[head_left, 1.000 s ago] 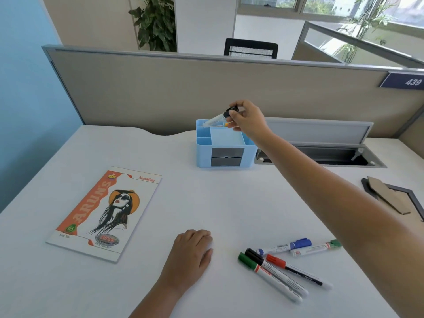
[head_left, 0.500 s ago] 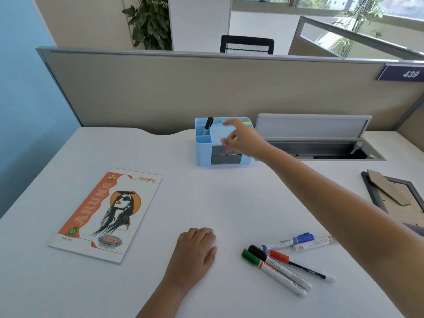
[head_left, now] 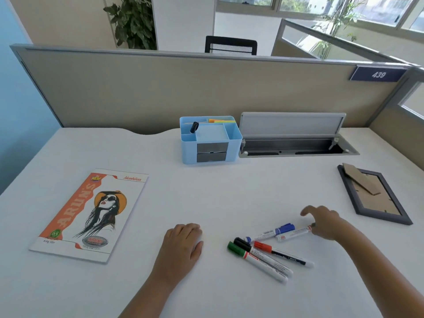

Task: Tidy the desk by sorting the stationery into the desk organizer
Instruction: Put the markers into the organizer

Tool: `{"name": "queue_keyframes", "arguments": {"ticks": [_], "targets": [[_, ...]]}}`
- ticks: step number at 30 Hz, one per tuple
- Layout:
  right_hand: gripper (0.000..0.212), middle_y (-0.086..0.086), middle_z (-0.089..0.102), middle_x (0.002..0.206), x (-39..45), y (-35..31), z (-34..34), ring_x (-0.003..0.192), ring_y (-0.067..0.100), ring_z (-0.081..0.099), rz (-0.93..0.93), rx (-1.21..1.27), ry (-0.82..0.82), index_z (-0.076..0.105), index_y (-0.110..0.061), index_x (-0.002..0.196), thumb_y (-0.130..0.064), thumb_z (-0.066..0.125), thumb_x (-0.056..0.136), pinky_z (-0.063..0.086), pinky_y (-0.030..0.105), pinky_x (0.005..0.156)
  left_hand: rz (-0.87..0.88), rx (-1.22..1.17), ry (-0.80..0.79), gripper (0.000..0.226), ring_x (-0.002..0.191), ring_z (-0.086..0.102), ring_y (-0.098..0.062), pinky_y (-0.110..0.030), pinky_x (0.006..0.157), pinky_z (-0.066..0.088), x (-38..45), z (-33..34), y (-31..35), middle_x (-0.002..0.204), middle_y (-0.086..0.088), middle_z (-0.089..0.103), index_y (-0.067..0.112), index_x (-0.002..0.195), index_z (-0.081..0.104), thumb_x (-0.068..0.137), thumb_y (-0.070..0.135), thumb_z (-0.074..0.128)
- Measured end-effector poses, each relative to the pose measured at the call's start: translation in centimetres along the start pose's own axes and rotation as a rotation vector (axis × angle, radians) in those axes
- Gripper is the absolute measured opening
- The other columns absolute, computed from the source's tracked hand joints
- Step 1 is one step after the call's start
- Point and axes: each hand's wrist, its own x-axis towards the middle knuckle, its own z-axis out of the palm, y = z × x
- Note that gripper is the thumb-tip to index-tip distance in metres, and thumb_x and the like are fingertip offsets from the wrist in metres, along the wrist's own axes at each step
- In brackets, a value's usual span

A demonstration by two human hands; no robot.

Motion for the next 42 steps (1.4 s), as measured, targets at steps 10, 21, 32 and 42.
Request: {"name": "queue_keyframes", "arguments": {"ticks": [10,21,32,42], "targets": [[0.014,0.000,0.056,0.107,-2.5,-1.0,2.7,0.095,0.018,0.053,-0.110,0.237,0.155,0.055,-0.028,0.097,-0.027,0.061,0.084,0.045,0.026,0.080,-0.009,0.000,-0.015,0.024,0.090,0.048,-0.009,-0.023,0.074,0.031,0.2,-0.1,0.1,0.102,0.009,0.063,0.022,0.095,0.060,0.081,0.033,0.044],[0.005,0.001,0.066,0.086,-3.1,-7.0,-2.4,0.071,0.012,0.061,-0.390,0.734,0.094,0.060,-0.018,0.083,-0.015,0.063,0.086,0.053,0.020,0.060,0.006,0.013,-0.003,0.025,0.090,0.048,-0.011,-0.023,0.073,0.032,0.1,0.0,0.0,0.101,0.008,0.063,0.021,0.094,0.063,0.080,0.032,0.045],[0.008,0.005,0.065,0.085,-1.5,-17.2,-11.6,0.064,0.004,0.066,-0.585,1.327,0.360,0.062,-0.010,0.094,-0.007,0.055,0.090,0.056,0.015,0.066,0.002,0.025,-0.003,0.024,0.089,0.047,-0.010,-0.024,0.074,0.032,0.1,0.1,0.0,0.100,0.010,0.063,0.023,0.093,0.062,0.080,0.033,0.044],[0.018,0.011,0.064,0.110,4.2,-26.2,-13.8,0.092,0.022,0.063,-0.512,1.041,0.569,0.063,-0.012,0.104,-0.015,0.060,0.087,0.049,0.026,0.080,-0.015,0.004,-0.011,0.029,0.091,0.046,-0.008,-0.022,0.076,0.032,0.1,0.0,0.0,0.101,0.012,0.061,0.024,0.092,0.062,0.081,0.046,0.047]]}}
